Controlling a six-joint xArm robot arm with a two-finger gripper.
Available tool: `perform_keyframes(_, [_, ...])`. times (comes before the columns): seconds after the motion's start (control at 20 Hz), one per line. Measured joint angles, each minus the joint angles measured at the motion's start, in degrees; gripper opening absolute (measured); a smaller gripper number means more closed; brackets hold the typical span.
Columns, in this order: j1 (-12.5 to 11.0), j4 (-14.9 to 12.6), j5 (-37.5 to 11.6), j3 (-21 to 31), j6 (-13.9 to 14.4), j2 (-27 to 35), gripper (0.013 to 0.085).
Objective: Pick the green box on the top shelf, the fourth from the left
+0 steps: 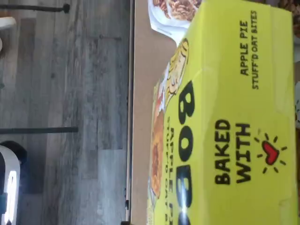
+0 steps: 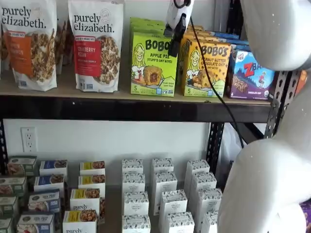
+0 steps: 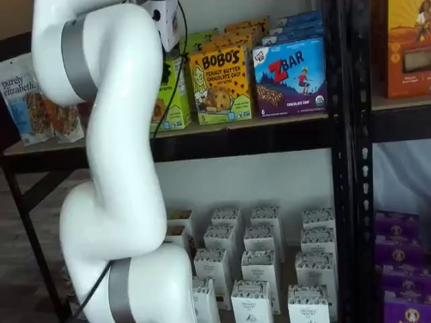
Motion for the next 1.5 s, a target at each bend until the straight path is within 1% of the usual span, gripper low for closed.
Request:
perform_keyframes(0.35, [0.3, 0.3, -0.8, 0.7, 0.2, -0.2, 0.0850])
perform_keyframes(0.45, [0.3, 0.4, -0.9, 0.8, 0.3, -0.2, 0.0770])
perform_keyframes(0.5, [0.4, 0.3, -0.9, 0.8, 0.3, -0.2, 0.0770])
perform_keyframes(0.55, [0.4, 0.3, -0.9, 0.8, 0.3, -0.2, 0.0730])
perform_keyframes(0.6, [0.4, 0.3, -0.9, 0.8, 0.3, -0.2, 0.0730])
perform_keyframes(0.7, [0.4, 0.5, -1.0, 0.7, 0.4, -0.2, 0.0650])
perform_keyframes(0.75, [0.4, 0.5, -1.0, 0.7, 0.4, -0.2, 0.0650])
perform_keyframes(0.8, [0.4, 0.5, -1.0, 0.7, 0.4, -0.2, 0.0610])
perform_keyframes(0.95, [0.3, 0.6, -0.1, 0.0, 0.4, 0.3, 0.0610])
perform_keyframes(1.1, [0.3, 0.6, -0.2, -0.1, 0.4, 0.2, 0.0610])
perform_keyframes(1.15, [0.3, 0.7, -0.4, 0.0, 0.4, 0.2, 0.0570])
perform_keyframes(1.2, [0.3, 0.7, -0.5, 0.1, 0.4, 0.1, 0.0570])
perform_keyframes(1.3, [0.4, 0.7, -0.6, 0.1, 0.4, 0.1, 0.0490])
perform_keyframes(1.5, [0.4, 0.5, -0.1, -0.3, 0.5, 0.3, 0.0490])
